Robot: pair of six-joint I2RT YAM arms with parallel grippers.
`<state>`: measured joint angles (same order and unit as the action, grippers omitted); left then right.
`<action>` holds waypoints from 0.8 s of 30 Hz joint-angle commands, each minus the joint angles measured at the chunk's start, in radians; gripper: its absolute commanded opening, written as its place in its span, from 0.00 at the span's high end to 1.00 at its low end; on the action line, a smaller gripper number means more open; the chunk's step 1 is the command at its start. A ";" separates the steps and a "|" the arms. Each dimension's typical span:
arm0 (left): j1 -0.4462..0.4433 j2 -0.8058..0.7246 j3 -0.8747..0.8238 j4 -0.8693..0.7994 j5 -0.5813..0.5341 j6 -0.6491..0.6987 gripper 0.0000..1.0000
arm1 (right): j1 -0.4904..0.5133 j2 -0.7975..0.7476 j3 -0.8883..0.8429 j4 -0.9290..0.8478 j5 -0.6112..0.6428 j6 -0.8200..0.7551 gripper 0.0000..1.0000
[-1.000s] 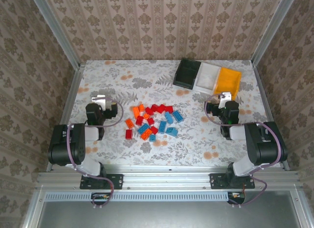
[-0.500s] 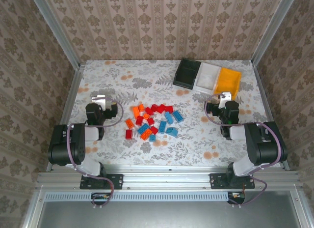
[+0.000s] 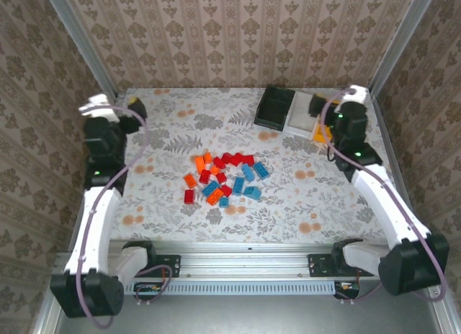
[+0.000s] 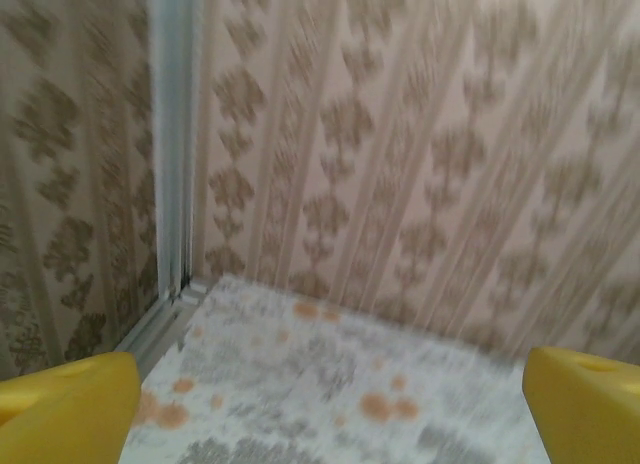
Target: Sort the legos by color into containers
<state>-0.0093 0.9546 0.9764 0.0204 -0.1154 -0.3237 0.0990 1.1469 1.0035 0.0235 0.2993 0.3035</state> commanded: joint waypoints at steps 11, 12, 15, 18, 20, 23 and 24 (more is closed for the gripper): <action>-0.058 0.241 0.145 -0.489 0.372 -0.185 0.18 | -0.242 0.466 0.302 -0.580 -0.111 0.105 0.12; -0.076 0.268 0.172 -0.511 0.384 -0.169 0.19 | -0.249 0.500 0.332 -0.595 -0.120 0.101 0.13; -0.130 0.344 0.230 -0.542 0.429 -0.126 0.19 | -0.265 0.601 0.398 -0.610 -0.124 0.097 0.13; -0.170 0.416 0.290 -0.571 0.457 -0.128 0.19 | -0.282 0.681 0.470 -0.646 -0.130 0.089 0.18; -0.196 0.454 0.330 -0.582 0.472 -0.129 0.19 | -0.295 0.724 0.503 -0.640 -0.162 0.082 0.20; -0.224 0.508 0.399 -0.611 0.485 -0.118 0.19 | -0.302 0.812 0.593 -0.688 -0.174 0.072 0.26; -0.229 0.521 0.414 -0.622 0.486 -0.111 0.19 | -0.303 0.829 0.606 -0.689 -0.177 0.068 0.29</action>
<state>-0.2241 1.4471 1.3369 -0.5369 0.3283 -0.4736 -0.1970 1.9278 1.5501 -0.5945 0.1516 0.3904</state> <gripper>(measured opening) 0.808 0.720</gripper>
